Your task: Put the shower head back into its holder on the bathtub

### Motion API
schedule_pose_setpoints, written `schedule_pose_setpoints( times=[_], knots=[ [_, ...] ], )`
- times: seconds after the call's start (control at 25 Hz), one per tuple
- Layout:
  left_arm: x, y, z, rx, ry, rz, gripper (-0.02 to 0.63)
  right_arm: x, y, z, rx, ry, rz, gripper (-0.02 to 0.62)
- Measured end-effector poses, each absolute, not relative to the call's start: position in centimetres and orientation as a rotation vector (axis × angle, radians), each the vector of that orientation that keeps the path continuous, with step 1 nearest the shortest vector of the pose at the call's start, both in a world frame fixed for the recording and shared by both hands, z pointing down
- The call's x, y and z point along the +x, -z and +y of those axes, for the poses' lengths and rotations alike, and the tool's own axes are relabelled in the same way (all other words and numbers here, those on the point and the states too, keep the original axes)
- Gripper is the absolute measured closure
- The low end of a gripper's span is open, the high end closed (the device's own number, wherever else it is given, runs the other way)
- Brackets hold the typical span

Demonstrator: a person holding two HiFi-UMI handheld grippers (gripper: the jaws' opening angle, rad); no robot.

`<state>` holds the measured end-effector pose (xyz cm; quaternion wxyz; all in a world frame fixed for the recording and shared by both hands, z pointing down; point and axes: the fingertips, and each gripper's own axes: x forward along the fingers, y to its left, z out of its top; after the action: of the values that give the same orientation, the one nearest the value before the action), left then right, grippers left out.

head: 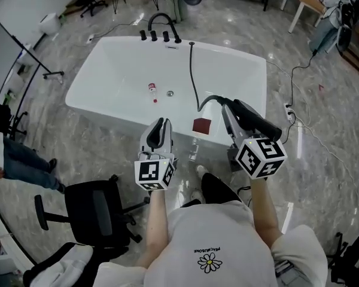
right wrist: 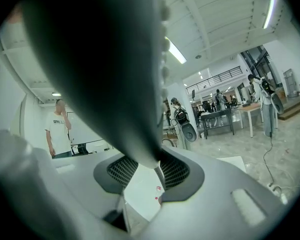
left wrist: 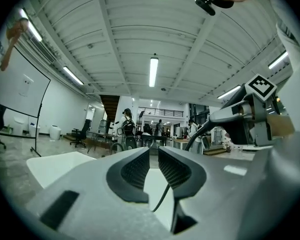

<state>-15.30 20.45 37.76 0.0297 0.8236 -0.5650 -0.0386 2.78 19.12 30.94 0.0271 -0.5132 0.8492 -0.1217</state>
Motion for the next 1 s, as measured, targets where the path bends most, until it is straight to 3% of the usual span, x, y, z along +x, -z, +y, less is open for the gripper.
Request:
schedule_pose_setpoints(
  times=[0.52, 1.0],
  knots=[
    [-10.6, -42.5, -1.4, 2.498, 0.017, -1.657, 0.543, 4.9, -34.9, -3.6, -1.563, 0.542, 2.685, 0.457],
    [-7.7, -48.0, -17.6, 2.490, -0.055, -1.532, 0.479, 4.3, -36.6, -19.4, -1.410, 0.610, 2.777, 0.457]
  ],
)
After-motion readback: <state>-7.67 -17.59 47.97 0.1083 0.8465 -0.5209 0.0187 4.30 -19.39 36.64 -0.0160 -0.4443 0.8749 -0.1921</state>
